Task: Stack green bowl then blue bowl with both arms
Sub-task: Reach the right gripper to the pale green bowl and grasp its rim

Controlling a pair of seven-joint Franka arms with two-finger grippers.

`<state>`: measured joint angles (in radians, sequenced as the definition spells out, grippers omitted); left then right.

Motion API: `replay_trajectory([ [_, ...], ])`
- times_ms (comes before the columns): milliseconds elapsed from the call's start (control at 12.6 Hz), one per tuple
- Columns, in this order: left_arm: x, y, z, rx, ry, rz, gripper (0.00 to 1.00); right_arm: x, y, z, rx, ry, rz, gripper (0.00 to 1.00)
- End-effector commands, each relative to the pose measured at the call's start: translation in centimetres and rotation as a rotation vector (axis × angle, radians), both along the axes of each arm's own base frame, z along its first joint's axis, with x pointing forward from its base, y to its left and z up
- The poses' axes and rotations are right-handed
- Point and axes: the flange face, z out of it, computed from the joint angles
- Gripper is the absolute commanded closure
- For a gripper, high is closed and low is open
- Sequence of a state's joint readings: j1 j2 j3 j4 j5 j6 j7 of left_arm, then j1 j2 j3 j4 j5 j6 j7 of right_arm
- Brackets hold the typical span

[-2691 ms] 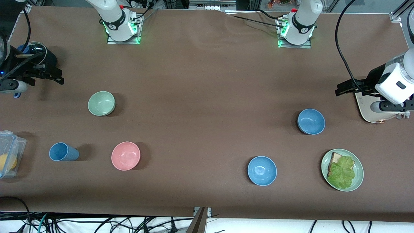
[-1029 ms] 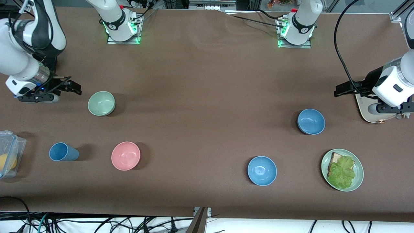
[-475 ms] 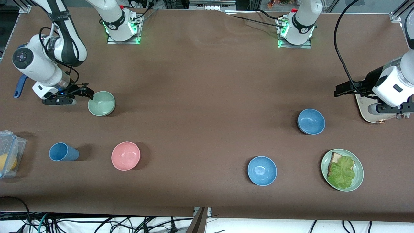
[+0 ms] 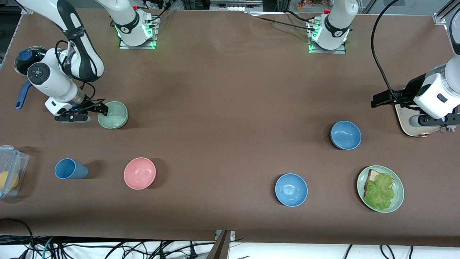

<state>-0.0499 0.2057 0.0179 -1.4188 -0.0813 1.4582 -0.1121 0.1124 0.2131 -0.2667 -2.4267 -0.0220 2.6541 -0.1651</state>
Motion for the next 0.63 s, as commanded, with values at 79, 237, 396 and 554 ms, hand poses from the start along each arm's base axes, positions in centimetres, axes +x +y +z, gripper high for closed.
replay_trajectory([
  [79,0.1,-0.1,0.4,0.014,0.001,-0.001,0.0,0.1,-0.2,-1.7,0.002,-0.005,-0.017,0.32],
  [237,0.1,-0.1,0.4,0.014,0.001,-0.001,0.0,0.4,1.4,-1.7,0.028,-0.01,-0.025,0.73],
  [396,0.1,-0.2,0.4,0.012,0.0,-0.007,0.0,0.9,3.3,-1.8,0.054,-0.014,-0.053,1.0],
  [554,0.5,0.3,-0.6,0.011,0.017,-0.002,0.0,1.7,6.6,-1.5,0.073,-0.026,-0.089,1.0],
])
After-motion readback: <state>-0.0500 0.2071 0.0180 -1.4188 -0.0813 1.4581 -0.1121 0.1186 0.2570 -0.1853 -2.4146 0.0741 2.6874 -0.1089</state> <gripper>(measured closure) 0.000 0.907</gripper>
